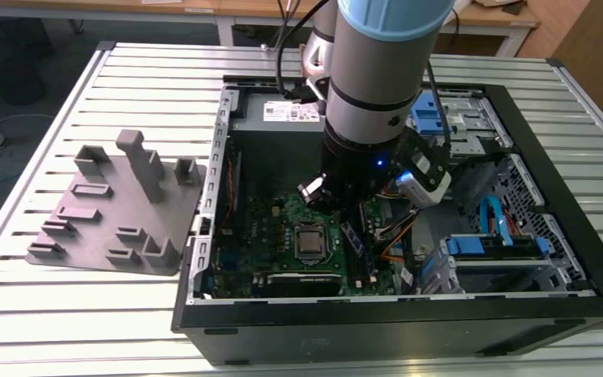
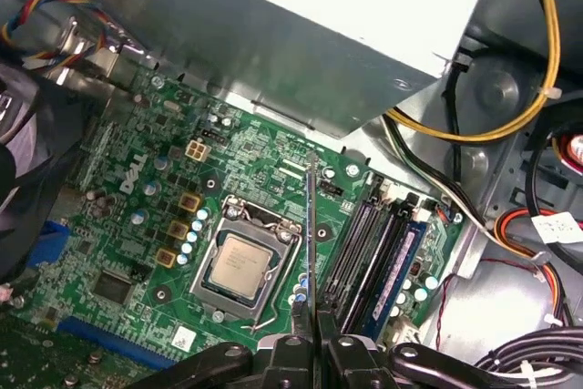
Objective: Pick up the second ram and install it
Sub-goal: 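Insert the second ram into the second slot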
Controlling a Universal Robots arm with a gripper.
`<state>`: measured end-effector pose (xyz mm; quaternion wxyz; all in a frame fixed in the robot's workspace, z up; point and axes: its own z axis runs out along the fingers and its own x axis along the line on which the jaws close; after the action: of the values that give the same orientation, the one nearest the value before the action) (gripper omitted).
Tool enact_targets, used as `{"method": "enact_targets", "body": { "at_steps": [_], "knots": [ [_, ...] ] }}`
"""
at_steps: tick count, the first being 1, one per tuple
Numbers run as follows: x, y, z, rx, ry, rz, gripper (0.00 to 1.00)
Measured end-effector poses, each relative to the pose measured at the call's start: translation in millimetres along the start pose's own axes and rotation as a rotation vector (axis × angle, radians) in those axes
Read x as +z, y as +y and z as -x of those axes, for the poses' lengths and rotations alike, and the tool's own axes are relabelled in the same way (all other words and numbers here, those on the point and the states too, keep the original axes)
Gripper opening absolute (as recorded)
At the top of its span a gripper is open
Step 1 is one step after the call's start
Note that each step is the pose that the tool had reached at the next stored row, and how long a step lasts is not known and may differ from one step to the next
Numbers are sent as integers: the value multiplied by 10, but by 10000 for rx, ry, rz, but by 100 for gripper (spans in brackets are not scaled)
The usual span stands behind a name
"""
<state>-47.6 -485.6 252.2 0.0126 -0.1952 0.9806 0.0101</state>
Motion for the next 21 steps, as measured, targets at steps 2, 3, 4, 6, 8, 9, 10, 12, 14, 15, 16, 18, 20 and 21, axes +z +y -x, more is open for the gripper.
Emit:
{"method": "enact_targets", "body": {
  "at_steps": [2, 3, 4, 6, 8, 9, 10, 12, 14, 15, 16, 18, 20, 21],
  "knots": [
    [0, 0, 0, 138, -2, -4, 11],
    [0, 0, 0, 206, -3, -7, 11],
    [0, 0, 0, 272, -4, -8, 11],
    [0, 0, 0, 400, -6, -12, 11],
    [0, 0, 0, 538, -8, -16, 11],
    [1, 0, 0, 600, -9, -18, 11],
    [1, 0, 0, 663, -10, -20, 11],
    [1, 0, 0, 786, -12, -23, 11],
    [1, 0, 0, 913, -14, -26, 11],
    [1, 0, 0, 972, -14, -28, 11],
    [1, 0, 0, 1031, -15, -30, 11],
    [1, 0, 0, 1151, -17, -34, 11],
    [1, 0, 0, 1268, -19, -37, 11],
    [1, 0, 0, 1330, -19, -38, 11]
  ]
}}
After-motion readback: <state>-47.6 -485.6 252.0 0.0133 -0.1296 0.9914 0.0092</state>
